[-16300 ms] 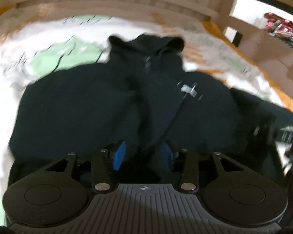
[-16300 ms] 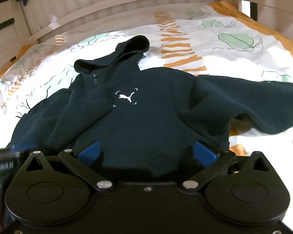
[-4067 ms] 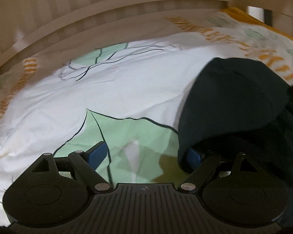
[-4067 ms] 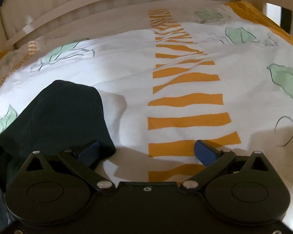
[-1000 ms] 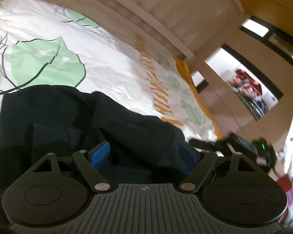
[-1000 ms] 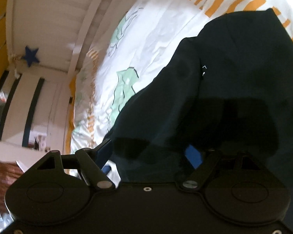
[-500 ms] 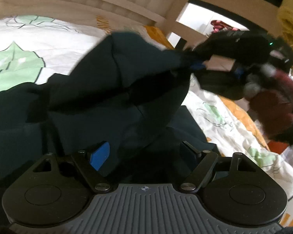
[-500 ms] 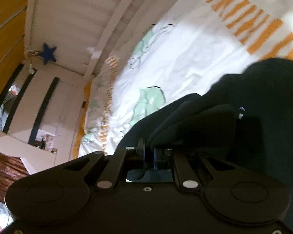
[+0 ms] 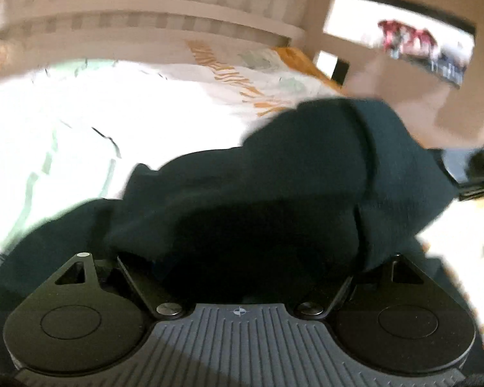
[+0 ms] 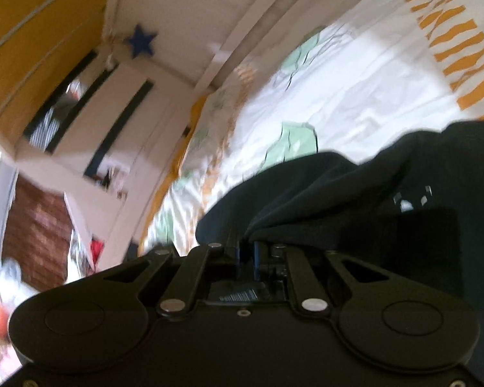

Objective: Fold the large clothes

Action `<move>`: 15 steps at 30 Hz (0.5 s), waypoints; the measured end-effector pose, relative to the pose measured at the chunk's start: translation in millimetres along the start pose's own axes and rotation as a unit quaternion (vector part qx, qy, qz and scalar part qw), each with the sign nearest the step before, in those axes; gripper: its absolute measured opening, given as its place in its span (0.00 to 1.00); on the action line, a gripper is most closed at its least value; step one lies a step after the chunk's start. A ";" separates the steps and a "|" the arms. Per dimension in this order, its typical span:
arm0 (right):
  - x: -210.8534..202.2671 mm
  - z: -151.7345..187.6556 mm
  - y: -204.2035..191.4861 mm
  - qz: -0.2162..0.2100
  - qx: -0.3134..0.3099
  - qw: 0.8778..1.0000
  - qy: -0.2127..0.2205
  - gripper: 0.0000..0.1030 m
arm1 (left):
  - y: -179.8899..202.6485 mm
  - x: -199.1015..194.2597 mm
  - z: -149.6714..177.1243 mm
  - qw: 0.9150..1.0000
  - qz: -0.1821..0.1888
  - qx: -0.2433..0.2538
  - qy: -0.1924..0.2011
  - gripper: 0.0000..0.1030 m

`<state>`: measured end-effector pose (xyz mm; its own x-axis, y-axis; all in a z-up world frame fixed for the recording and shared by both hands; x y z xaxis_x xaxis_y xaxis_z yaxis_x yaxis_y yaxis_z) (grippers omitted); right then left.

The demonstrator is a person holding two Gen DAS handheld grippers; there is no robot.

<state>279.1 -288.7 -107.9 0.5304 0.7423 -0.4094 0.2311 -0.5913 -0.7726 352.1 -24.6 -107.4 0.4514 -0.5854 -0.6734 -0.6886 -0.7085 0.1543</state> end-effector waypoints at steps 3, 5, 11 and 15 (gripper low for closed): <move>2.4 22.1 7.2 0.014 -0.030 0.999 -0.036 0.16 | 3.6 -13.7 15.4 0.996 -0.043 0.073 -0.017 0.75; 6.2 35.2 12.4 0.028 -0.040 0.997 -0.059 0.16 | 8.7 -17.2 23.7 0.988 -0.088 0.120 -0.036 0.75; 10.2 63.8 19.6 0.119 -0.091 0.984 -0.095 0.21 | -7.7 -39.5 45.6 0.970 -0.189 0.138 -0.064 0.76; -4.0 63.3 22.5 0.102 -0.055 0.991 -0.062 0.26 | -37.6 -76.8 48.9 0.990 -0.130 -0.041 -0.032 0.76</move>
<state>230.6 -285.1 -154.3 0.4725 0.6322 -0.6141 0.2195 -0.7592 -0.6127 315.6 66.3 -96.8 0.5676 -0.3552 -0.7427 -0.5045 -0.8630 0.0272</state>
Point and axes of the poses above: each gripper's, at about its wrist camera, not at the fingertips, and x roughly the way its jaws point, y to its right, z to its underside, the point moved 1 cm from there along x, roughly the way its jaws point, and after that the axes turned 8 degrees about -y, right-handed, at the moved point
